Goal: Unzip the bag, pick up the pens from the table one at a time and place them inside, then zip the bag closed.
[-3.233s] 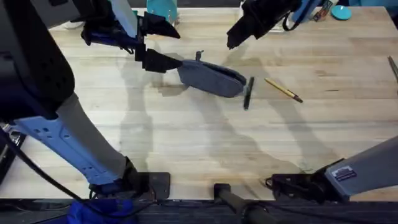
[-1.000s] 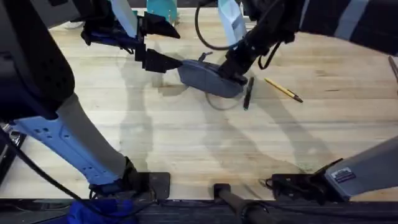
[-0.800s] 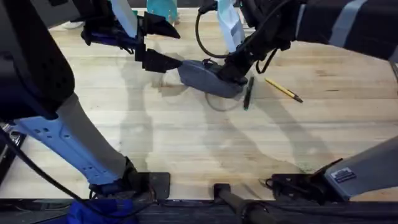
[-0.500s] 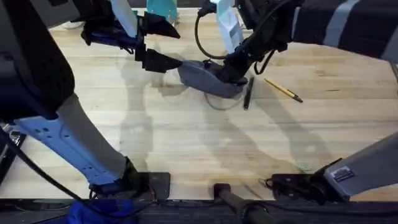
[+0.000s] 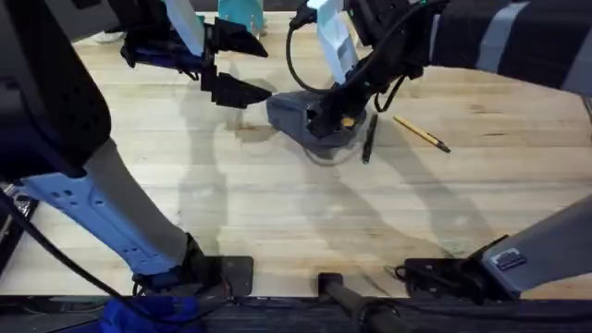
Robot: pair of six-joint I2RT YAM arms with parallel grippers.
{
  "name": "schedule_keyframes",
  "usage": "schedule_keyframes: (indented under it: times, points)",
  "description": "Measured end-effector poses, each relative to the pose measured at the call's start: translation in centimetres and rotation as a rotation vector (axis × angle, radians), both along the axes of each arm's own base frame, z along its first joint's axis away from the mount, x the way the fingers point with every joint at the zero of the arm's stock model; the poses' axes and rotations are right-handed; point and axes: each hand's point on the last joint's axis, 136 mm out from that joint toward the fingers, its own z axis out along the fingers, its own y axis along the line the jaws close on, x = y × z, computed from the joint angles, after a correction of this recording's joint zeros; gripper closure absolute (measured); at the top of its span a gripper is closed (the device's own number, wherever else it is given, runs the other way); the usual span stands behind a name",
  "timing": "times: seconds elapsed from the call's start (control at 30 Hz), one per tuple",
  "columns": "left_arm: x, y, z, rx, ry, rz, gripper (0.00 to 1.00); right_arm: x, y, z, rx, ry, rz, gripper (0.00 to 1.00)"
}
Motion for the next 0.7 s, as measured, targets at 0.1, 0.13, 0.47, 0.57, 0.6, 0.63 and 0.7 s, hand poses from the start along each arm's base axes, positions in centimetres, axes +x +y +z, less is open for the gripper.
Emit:
schedule_keyframes:
  times: [0.1,0.13,0.47,0.57,0.6,0.63,0.7]
  points:
    - [0.0,0.0,0.0,0.0,0.0,0.0,0.007,0.01,0.01,0.0,0.001,0.0,0.0,0.006]
    - [0.0,0.0,0.0,0.0,0.0,0.0,0.007,0.0,0.01,-0.02,0.0,0.0,0.0,0.006]
    - [0.0,0.0,-0.01,0.0,0.0,0.0,0.007,0.06,0.03,-0.01,0.002,-0.003,0.0,0.005]
    - [0.0,0.0,0.0,0.0,0.0,0.0,0.008,0.17,0.08,0.03,0.004,-0.008,-0.001,0.006]
    - [0.0,0.0,0.0,0.0,0.0,0.0,0.007,0.18,0.09,0.04,0.005,-0.008,-0.002,0.004]
    - [0.0,0.0,0.0,0.0,0.0,0.0,0.007,0.19,0.1,0.04,0.005,-0.007,-0.004,0.005]
    - [0.0,0.0,-0.01,0.0,0.0,0.0,0.007,0.17,0.09,0.02,0.005,-0.004,-0.008,0.005]
